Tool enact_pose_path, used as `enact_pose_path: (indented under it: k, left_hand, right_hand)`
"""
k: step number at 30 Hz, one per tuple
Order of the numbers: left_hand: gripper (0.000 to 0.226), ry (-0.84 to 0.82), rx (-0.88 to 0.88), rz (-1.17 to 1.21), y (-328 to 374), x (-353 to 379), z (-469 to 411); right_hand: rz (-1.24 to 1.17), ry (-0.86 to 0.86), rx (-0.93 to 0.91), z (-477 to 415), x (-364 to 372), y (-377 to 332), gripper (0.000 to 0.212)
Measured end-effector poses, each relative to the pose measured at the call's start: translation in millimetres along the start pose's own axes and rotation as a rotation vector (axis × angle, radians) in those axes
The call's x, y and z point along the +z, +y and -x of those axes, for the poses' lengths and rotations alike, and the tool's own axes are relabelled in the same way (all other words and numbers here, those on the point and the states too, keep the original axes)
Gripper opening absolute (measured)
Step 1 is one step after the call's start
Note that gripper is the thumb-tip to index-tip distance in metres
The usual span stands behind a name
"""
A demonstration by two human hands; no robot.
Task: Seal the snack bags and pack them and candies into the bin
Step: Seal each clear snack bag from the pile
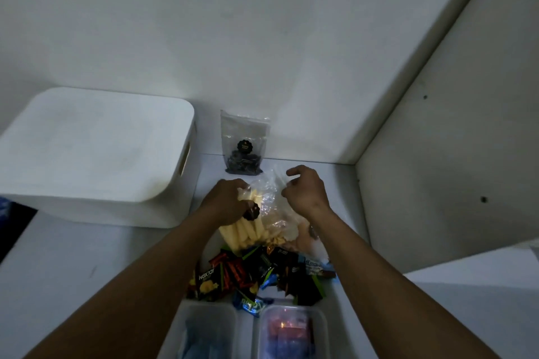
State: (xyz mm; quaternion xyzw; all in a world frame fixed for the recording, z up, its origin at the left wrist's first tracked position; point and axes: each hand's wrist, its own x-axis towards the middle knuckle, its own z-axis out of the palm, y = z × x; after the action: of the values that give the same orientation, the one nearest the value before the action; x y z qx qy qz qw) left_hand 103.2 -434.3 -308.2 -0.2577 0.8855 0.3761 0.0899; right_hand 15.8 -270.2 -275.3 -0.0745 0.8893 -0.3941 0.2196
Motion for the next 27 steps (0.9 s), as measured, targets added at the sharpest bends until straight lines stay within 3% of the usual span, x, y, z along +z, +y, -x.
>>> enact_pose_path:
  k: [5, 9, 13, 16, 21, 27]
  left_hand:
    - [0.033, 0.006, 0.075, 0.057, 5.4, -26.8, 29.1]
    - [0.033, 0.02, 0.162, 0.14, 25.2, -58.6, 64.0]
    - [0.028, 0.049, 0.23, 0.319, 41.2, -90.7, 106.4]
    - [0.025, 0.088, 0.308, 0.42, 54.1, -114.0, 132.9]
    - [0.02, 0.071, 0.35, 0.558, 88.4, -149.7, 173.7]
    - [0.024, 0.11, 0.441, 0.643, 127.8, -191.8, 225.3]
  right_hand:
    - [-0.143, -0.072, -0.023, 21.8, -25.2, -39.8, 0.02]
    - [-0.182, -0.089, -0.138, 58.0, -55.4, -80.7, 0.025]
    - [-0.128, -0.025, -0.256, 96.6, -78.1, -105.4, 0.015]
    - [-0.059, 0.106, -0.299, 125.9, -92.7, -117.5, 0.029]
    - [-0.455, 0.179, -0.319, 179.7, -116.8, -140.3, 0.045]
    - [-0.526, 0.135, -0.403, 234.5, -144.6, -168.0, 0.025]
